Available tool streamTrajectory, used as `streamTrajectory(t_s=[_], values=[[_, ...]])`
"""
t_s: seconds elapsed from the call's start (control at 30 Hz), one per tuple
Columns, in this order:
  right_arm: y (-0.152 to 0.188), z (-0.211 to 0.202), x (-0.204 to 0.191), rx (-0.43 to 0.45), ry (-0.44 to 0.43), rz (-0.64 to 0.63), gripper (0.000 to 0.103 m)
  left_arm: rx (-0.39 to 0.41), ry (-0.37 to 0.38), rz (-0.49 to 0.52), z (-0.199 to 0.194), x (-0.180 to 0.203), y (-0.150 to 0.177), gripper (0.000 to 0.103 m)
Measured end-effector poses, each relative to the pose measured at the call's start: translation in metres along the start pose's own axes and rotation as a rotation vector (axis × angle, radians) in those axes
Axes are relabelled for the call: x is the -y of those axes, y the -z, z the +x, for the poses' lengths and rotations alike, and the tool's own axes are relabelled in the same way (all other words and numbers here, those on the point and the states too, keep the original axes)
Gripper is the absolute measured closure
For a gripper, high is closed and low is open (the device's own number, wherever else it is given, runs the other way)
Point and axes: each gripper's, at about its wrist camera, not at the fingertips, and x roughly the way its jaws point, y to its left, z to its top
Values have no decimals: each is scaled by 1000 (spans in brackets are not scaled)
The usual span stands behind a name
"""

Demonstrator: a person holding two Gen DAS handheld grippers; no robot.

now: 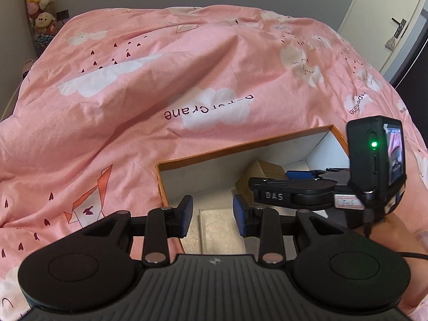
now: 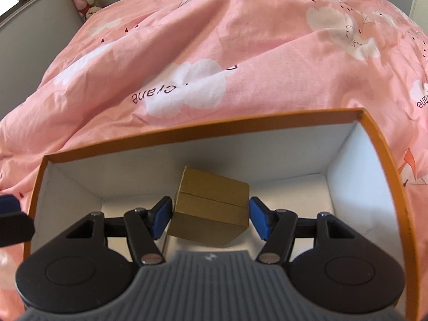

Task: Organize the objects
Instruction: 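Lower the tan box into the orange box corner and open the right gripper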

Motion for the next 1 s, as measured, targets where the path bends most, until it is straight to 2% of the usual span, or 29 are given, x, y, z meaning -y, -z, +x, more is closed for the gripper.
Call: streamTrajectory(t_s=[0.23,0.5,0.7,0.83,1.0], values=[[-2,10,-22,-9,2,-51,38,7,3,-25,5,-10,-1,65],[0,13,-49,-27,-68,-150,39,12,-17,-51,5,-22,0,65],[0,15,-66,-43,-146,-222,37,13,-28,-76,6,-30,0,65],[1,20,-72,-104,-282,-235,40,7,-37,-92,8,-35,0,65],[7,16,-79,-71,-290,-286,41,8,-40,-106,8,-39,3,65]])
